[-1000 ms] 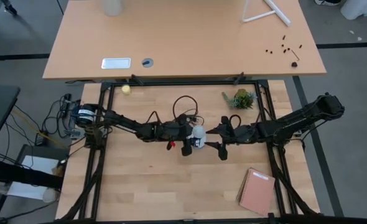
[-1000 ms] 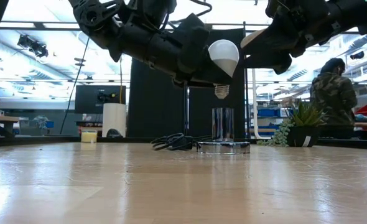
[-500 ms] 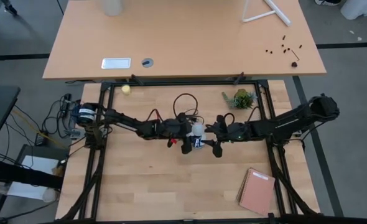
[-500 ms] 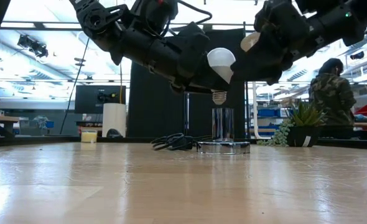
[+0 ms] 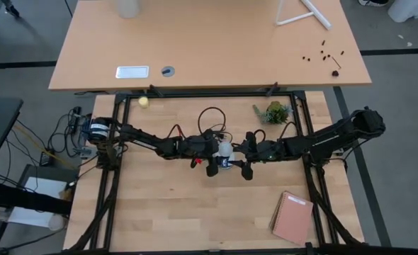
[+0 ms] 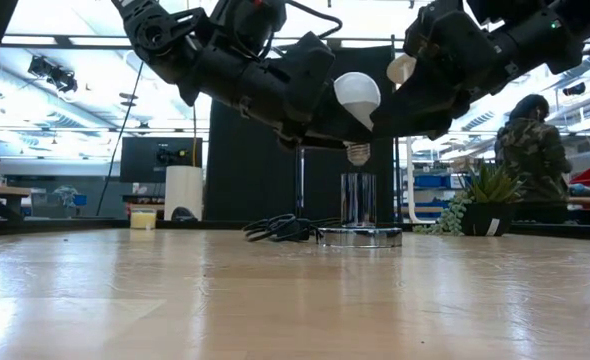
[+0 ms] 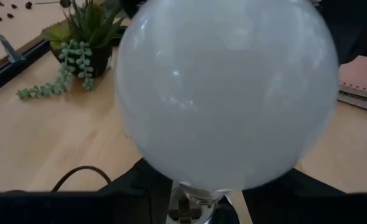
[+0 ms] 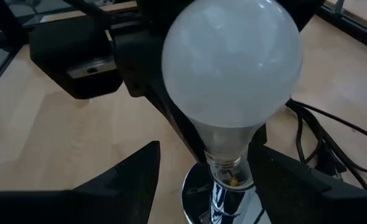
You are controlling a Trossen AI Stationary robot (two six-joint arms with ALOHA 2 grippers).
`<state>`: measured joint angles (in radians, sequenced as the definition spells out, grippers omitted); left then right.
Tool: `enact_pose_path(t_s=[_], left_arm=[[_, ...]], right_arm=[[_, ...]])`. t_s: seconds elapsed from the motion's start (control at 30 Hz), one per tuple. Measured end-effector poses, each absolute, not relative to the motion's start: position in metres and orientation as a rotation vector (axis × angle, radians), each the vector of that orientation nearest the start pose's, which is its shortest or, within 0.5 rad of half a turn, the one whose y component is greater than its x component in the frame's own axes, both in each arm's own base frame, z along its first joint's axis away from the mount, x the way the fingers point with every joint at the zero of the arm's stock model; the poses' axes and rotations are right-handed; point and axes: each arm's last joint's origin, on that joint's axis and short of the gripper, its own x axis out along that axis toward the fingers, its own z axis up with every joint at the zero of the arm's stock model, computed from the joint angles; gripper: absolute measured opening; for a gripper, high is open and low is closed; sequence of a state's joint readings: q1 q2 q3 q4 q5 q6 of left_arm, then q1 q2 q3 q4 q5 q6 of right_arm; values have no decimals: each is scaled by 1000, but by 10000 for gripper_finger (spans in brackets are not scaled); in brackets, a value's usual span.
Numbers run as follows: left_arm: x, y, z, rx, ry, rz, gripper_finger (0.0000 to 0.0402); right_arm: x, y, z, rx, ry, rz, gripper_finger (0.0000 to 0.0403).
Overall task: Screw lightbulb
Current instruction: Insert the white lightbulb into the lamp
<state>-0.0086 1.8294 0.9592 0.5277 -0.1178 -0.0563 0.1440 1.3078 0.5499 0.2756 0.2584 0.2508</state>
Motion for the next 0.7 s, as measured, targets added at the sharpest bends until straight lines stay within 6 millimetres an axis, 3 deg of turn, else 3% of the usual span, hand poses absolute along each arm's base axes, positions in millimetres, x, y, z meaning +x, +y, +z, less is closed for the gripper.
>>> enact_pose_path(t_s=[0.7], left_arm=[[381, 0, 174, 14, 377, 111, 168]], right_arm=[[254, 30, 189, 122, 529, -162, 252]])
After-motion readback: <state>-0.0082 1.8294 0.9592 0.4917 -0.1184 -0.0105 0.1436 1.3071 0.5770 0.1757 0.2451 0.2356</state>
